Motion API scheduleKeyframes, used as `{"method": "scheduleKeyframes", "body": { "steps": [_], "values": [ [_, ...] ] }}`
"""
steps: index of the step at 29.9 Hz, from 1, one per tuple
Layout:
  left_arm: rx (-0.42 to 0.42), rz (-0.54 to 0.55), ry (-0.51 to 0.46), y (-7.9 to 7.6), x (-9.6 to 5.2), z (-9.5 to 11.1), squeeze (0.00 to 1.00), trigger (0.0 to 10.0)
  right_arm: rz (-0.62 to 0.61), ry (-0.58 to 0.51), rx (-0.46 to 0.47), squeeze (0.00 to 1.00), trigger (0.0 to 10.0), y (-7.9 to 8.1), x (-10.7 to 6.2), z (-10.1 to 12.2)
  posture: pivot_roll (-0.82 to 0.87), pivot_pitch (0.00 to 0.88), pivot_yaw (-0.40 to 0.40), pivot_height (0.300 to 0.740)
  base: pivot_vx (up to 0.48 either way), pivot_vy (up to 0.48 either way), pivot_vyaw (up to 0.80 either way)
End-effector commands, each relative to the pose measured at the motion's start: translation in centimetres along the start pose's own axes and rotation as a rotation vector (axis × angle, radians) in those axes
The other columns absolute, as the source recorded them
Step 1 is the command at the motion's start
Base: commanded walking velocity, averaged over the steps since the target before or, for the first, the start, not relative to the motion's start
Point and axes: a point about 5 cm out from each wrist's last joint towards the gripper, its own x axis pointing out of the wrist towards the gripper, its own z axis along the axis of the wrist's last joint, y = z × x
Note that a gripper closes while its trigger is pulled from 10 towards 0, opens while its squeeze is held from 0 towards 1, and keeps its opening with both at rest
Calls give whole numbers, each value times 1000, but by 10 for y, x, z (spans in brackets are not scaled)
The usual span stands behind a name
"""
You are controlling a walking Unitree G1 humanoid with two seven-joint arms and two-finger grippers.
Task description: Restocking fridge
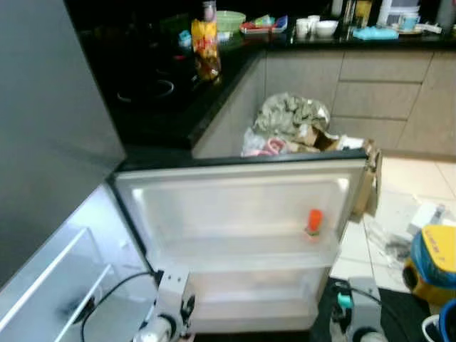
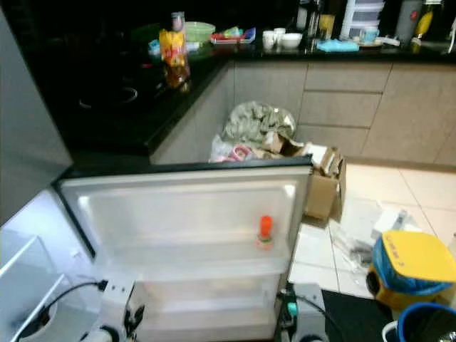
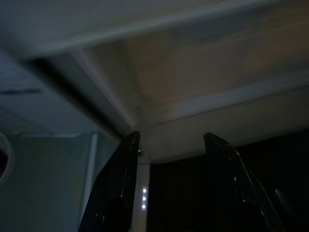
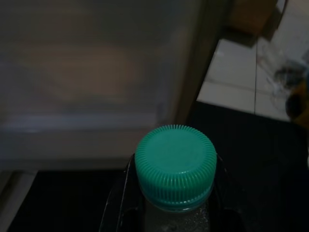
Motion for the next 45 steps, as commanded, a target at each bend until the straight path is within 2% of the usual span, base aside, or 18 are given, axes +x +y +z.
{"method": "scheduleKeyframes", "body": {
  "steps": [1,3,8,13,19,25,26,30,45],
  "values": [
    [-8,6,-13,4,0,3,0,10000,24,9,8,0,10000,7,0,-3,-70,4,31,740,0,480,0],
    [31,-3,-22,3,1,5,0,10000,24,10,10,0,10000,7,-1,-5,-70,4,31,740,0,201,0],
    [24,-25,-18,0,1,5,0,10000,24,12,14,0,10000,7,-2,-8,-76,13,40,740,0,0,0],
    [54,-58,-29,-5,2,7,0,10000,20,12,20,0,10000,6,-3,-10,-77,15,43,740,0,0,0],
    [94,-78,-36,-9,3,9,0,10000,17,12,22,0,10000,6,-4,-11,-75,17,43,740,0,-480,0],
    [85,-73,-33,-8,2,8,0,10000,17,12,21,0,10000,6,-4,-12,-76,15,44,740,0,-480,0],
    [59,-62,-29,-6,3,8,0,10000,18,12,20,0,10000,6,-4,-12,-76,14,44,740,0,0,0],
    [77,-16,-36,-1,3,10,0,10000,20,8,17,0,10000,6,-4,-10,-78,13,44,740,0,0,0],
    [74,-28,-31,-2,1,6,0,10000,117,-27,1,0,10000,21,-1,-2,-83,5,47,740,0,0,0]
  ]
}}
